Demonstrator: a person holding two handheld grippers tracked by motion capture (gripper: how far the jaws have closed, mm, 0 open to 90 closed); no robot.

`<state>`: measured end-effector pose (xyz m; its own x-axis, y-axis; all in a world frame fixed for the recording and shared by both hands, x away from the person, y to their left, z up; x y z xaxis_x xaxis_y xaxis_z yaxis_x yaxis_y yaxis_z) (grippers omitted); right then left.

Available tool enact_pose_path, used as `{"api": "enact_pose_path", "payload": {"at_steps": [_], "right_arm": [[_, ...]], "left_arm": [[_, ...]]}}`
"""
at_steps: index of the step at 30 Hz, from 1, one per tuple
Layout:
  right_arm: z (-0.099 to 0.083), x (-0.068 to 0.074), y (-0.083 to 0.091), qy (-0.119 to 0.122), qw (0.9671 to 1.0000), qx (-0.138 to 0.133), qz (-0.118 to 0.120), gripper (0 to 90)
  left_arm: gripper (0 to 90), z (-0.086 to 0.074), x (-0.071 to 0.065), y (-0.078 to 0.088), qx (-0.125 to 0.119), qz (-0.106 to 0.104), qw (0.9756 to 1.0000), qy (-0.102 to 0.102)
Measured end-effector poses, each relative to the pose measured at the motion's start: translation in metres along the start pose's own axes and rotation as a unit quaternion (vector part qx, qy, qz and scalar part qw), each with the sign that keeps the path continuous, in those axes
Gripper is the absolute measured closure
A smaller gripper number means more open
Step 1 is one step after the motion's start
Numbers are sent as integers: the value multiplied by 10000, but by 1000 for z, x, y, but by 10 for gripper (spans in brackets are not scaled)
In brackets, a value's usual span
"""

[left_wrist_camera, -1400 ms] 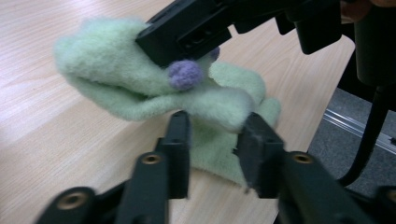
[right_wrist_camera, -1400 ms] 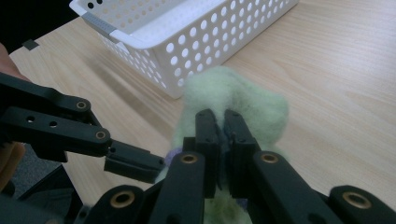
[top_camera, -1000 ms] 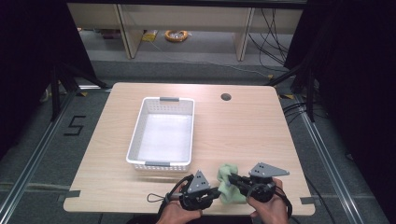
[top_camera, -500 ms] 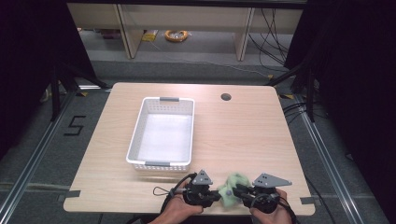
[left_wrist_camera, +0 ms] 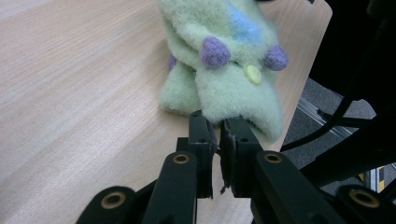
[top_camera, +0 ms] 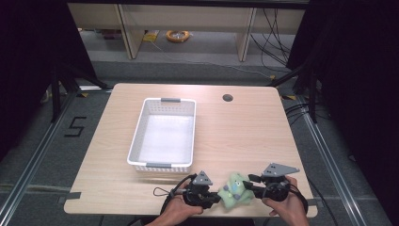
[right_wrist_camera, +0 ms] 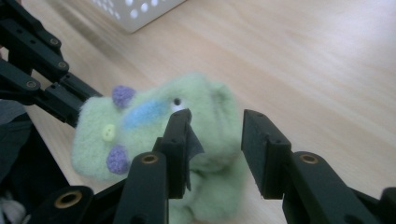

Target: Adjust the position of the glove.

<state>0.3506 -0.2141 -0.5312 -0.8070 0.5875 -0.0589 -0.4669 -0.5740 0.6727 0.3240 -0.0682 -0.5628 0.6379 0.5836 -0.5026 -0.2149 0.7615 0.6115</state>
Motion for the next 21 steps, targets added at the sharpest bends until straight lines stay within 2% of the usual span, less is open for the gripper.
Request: {"api": "enact_pose_path", "payload": {"at_steps": [1,2,3,4,6,7,8,9,10,11,13,15,16,18,19,20,21], "right_arm": [[0,0,-4,11,9999,40,106,624],[-1,0,-7,-99,9999,86,102,629],[-1,-3,-10,-31,9998,107,163,648],[-1,-2,-12,-174,9996,66,231,708],[0,-1,-12,-62,9985,-101,538,869],[0,0,-11,-111,9982,-124,580,887],[-1,-1,-8,-86,9987,-36,509,894],[0,2,-5,-252,9983,-35,517,896],[2,2,-1,-199,9983,-113,533,897],[4,2,5,-210,9987,-171,421,897],[5,10,14,-425,9977,-215,475,897],[5,13,23,-341,9982,-277,402,897],[4,16,26,-469,9979,-314,310,897],[0,19,30,-495,9977,-330,317,897],[-2,24,31,-676,9968,-285,314,897],[-4,22,29,-513,9977,-345,286,897],[-6,23,29,-587,9975,-266,275,897]], "left_arm": [[823,0,0,0,-4,-2,10000,6],[823,0,0,1,21,5,10000,-28],[823,0,0,1,24,-3,10000,-51],[825,1,0,1,17,3,10000,-43],[834,0,0,2,34,-14,10000,-26],[842,0,-1,2,51,-35,10000,-18],[846,1,-1,2,48,-44,10000,-15],[848,2,-3,3,40,-98,9999,3],[849,4,-3,5,4,-77,10000,-3],[850,6,-3,7,-21,-86,10000,-13],[851,11,-4,10,-101,-113,9999,25],[851,15,-2,11,-76,-173,9998,-19],[851,17,-2,11,-81,-150,9998,81],[851,21,1,9,-62,-162,9998,40],[850,23,2,7,-73,-161,9998,63],[850,23,4,6,-46,-143,9998,116],[849,23,5,4,3,-173,9998,104]]}}
Point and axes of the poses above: each handheld gripper's, and its own axes: y roughly backward along the jaws, z roughly out of its top, x roughly to its left, the point moved 9 cm from there along -y, roughly forward along the jaws, and after that the axes turned 14 degrees about y, right-handed, at the moved point
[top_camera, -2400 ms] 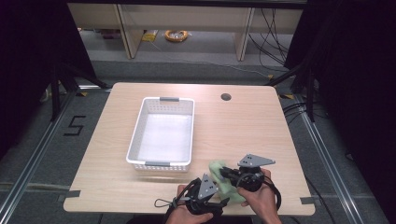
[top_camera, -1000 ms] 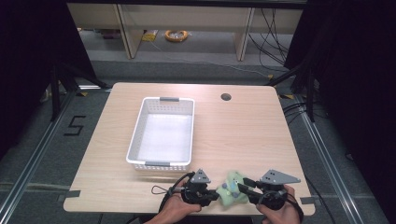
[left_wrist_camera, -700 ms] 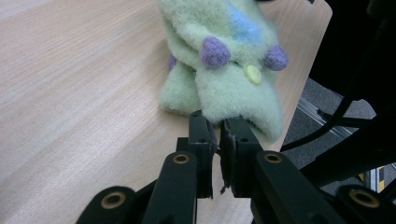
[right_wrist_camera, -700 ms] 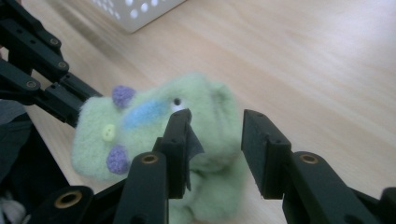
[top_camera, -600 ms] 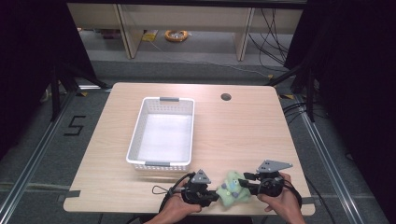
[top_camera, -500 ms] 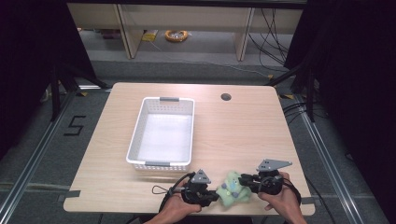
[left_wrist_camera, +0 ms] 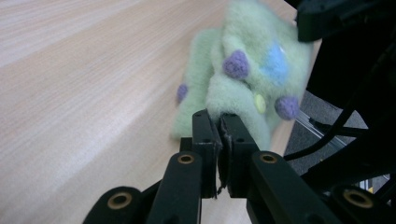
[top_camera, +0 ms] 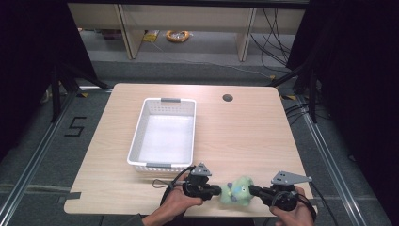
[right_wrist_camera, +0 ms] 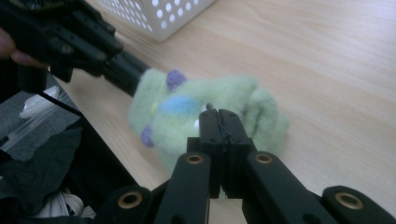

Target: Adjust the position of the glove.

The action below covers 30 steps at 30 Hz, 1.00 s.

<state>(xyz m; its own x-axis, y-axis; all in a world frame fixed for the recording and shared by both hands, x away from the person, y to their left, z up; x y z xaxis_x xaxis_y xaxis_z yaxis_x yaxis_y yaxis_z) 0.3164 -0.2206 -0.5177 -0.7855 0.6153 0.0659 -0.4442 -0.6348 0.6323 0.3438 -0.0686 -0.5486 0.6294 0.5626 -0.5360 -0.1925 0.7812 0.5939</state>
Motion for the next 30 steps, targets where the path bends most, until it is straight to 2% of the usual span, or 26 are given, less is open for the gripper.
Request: {"api": "enact_pose_path", "payload": {"at_steps": [1,2,3,4,5,7,8,9,10,11,12,13,15,16,17,18,20,21,22,23,24,25,27,28,29,30], "right_arm": [[-1,-5,-2,161,9998,-53,-68,897],[-3,-4,-3,-47,10000,1,-55,896],[-5,-7,-3,-101,9999,43,-74,896],[-7,-10,-5,-138,9998,54,-101,896],[-7,-16,-6,90,9998,-21,-173,896],[-8,-15,-7,-38,9998,26,-175,896],[-7,-17,-8,91,9997,-11,-217,896],[-7,-15,-7,-25,9998,20,-213,895],[-6,-15,-8,-36,9998,-40,-201,896],[-4,-19,-8,130,9995,-109,-255,896],[-2,-14,-6,-83,9998,-79,-158,897],[0,-16,-6,89,9997,-155,-194,896],[3,-14,-4,32,9997,-125,-203,896],[6,-18,-5,188,9993,-190,-249,896],[5,-16,-4,-12,9996,-101,-251,896],[5,-19,-6,74,9995,-143,-257,896],[1,-20,-10,5,9998,-93,-197,893],[-1,-22,-12,110,9997,-85,-191,886],[-4,-19,-13,-35,9999,20,-151,875],[-6,-17,-14,-103,9999,25,-90,850],[-7,-22,-14,98,9997,34,-200,808],[-8,-21,-13,-63,9999,42,-144,753],[-9,-20,-9,-306,9992,106,-222,652],[-8,-26,-6,-304,9987,65,-396,569],[-8,-26,-6,-304,9987,65,-396,569],[-8,-30,-5,-269,9986,56,-453,531]], "left_arm": [[847,-1,1,-2,28,-7,10000,33],[843,-3,3,-4,50,69,10000,14],[840,-6,3,-7,109,22,9999,55],[834,-8,4,-9,100,88,9999,89],[832,-10,4,-9,165,43,9998,82],[824,-12,4,-11,162,52,9997,145],[820,-13,4,-11,170,69,9998,123],[814,-12,3,-12,81,72,9999,110],[812,-13,2,-11,145,32,9998,114],[815,-13,1,-10,147,38,9998,92],[818,-13,-2,-9,109,32,9999,100],[824,-13,-3,-8,130,-10,9999,18],[831,-14,-7,-6,100,-2,9999,13],[830,-14,-8,-6,91,-8,10000,-24],[828,-14,-9,-7,113,-41,9999,-33],[822,-15,-9,-7,148,-44,9999,-38],[807,-16,-4,-10,170,40,9998,-57],[797,-17,-3,-10,183,43,9998,37],[781,-17,-1,-11,201,59,9998,76],[757,-17,0,-11,203,45,9997,117],[728,-16,1,-10,163,77,9997,152],[700,-16,0,-8,176,31,9997,189],[628,-13,1,-2,49,92,9997,230],[571,-11,0,0,-27,117,9996,259],[571,-11,1,3,-43,146,9995,291],[523,-12,0,4,-63,141,9992,370]]}}
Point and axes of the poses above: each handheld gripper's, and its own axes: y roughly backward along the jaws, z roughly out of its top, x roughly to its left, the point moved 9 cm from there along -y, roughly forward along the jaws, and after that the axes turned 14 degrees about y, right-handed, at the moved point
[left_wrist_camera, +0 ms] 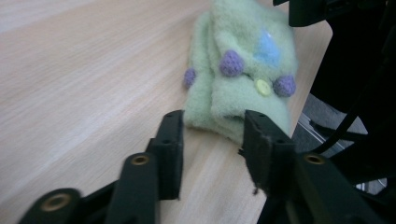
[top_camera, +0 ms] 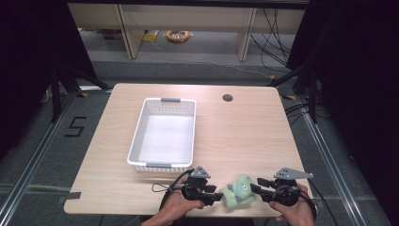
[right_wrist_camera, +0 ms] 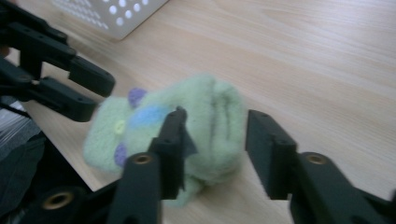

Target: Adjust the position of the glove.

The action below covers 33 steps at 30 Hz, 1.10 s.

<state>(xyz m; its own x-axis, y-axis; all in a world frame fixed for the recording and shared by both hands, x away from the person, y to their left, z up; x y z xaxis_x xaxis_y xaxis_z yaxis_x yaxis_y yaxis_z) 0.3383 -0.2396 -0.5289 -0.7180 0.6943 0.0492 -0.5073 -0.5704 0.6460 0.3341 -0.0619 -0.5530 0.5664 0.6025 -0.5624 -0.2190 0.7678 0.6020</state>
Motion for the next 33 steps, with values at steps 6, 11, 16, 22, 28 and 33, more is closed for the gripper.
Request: {"api": "enact_pose_path", "payload": {"at_steps": [6,11,16,22,28,33], "right_arm": [[-2,-4,-14,-143,9996,161,185,481],[-12,-4,-27,-420,9965,533,492,461],[-15,-3,-31,-506,9955,526,597,469],[-19,-2,-33,-588,9945,570,659,487],[-20,0,-34,-639,9935,482,815,536],[-21,-1,-35,-722,9930,499,796,553]], "left_arm": [[417,-13,-9,-3,51,-68,9996,279],[410,-15,-11,-12,172,5,9989,439],[434,-12,-8,-15,217,59,9985,501],[457,-13,-11,-23,198,-91,9985,501],[476,-11,-12,-27,107,-91,9984,541],[530,-10,-15,-32,133,-232,9984,489]]}}
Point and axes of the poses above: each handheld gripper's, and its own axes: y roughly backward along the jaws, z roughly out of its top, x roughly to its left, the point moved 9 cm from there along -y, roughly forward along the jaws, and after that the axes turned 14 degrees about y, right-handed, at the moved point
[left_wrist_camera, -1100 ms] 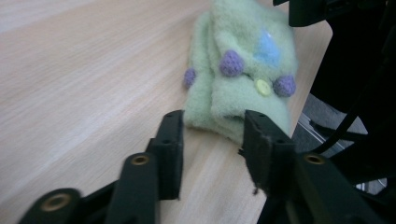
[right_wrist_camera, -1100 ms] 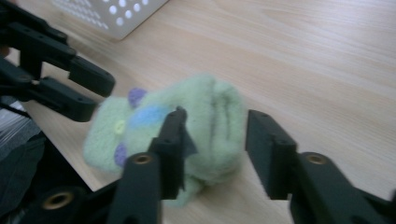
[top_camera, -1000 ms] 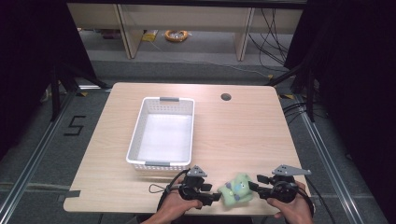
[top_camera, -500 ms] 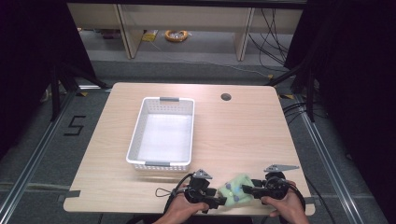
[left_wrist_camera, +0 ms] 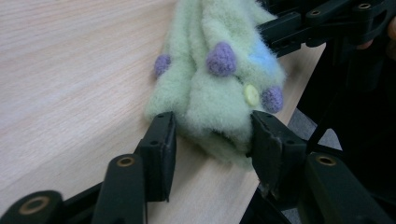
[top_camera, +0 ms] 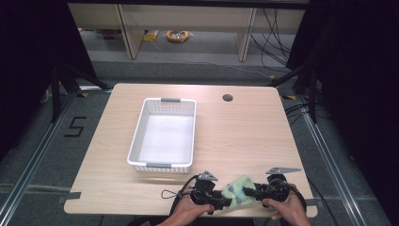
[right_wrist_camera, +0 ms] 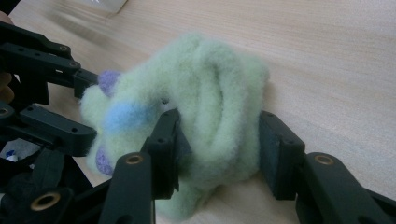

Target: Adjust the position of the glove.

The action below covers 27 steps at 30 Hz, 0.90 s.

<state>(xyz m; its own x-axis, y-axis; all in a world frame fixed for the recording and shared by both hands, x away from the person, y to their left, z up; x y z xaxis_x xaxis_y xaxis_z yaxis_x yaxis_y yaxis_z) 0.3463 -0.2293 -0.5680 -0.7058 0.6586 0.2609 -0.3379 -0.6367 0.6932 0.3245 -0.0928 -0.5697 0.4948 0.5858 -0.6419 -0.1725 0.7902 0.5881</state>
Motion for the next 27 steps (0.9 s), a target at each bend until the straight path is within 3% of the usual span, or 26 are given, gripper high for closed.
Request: {"api": "enact_pose_path", "payload": {"at_steps": [1,3,5,7,8,11,12,14,16,17,19,20,21,22,23,24,26,27], "right_arm": [[0,0,0,-10,10000,9,-34,557],[0,1,0,6,10000,6,-6,567],[0,1,-1,1,10000,-10,24,583],[0,1,-1,9,10000,-29,22,615],[0,3,-1,37,9999,-63,101,631],[0,3,1,28,10000,-67,-23,656],[0,6,1,-127,9998,-108,70,664],[1,5,1,-8,9997,-224,127,677],[2,6,2,-9,9997,-215,73,684],[2,6,2,6,9997,-225,82,689],[5,6,3,17,9993,-336,132,702],[6,7,4,0,9991,-396,155,707],[6,11,5,-179,9989,-380,198,710],[7,9,6,-36,9986,-494,200,713],[7,13,6,-177,9983,-485,258,715],[8,13,6,-34,9980,-556,296,717],[10,13,6,-33,9981,-577,230,718],[10,15,7,-29,9979,-593,255,719]], "left_arm": [[544,-1,1,1,45,129,9999,-83],[582,0,0,0,11,62,10000,-76],[625,1,-2,-2,-29,-141,9999,-41],[682,1,-4,-1,-46,-199,9998,-62],[702,1,-3,-1,-82,-106,9998,-141],[722,1,-4,0,-49,-141,9997,-211],[726,2,-4,1,-41,-158,9997,-205],[732,3,-2,2,4,-241,9995,-200],[737,3,1,6,80,-42,9998,-171],[740,4,0,5,27,-233,9995,-187],[744,5,2,10,120,-62,9996,-228],[746,6,1,9,32,-261,9994,-211],[747,8,1,10,-26,-267,9995,-167],[747,8,1,11,21,-333,9993,-172],[747,7,2,13,63,-305,9993,-196],[747,8,2,14,64,-349,9992,-157],[747,7,5,18,184,-128,9996,-170],[747,9,4,18,122,-231,9995,-176]]}}
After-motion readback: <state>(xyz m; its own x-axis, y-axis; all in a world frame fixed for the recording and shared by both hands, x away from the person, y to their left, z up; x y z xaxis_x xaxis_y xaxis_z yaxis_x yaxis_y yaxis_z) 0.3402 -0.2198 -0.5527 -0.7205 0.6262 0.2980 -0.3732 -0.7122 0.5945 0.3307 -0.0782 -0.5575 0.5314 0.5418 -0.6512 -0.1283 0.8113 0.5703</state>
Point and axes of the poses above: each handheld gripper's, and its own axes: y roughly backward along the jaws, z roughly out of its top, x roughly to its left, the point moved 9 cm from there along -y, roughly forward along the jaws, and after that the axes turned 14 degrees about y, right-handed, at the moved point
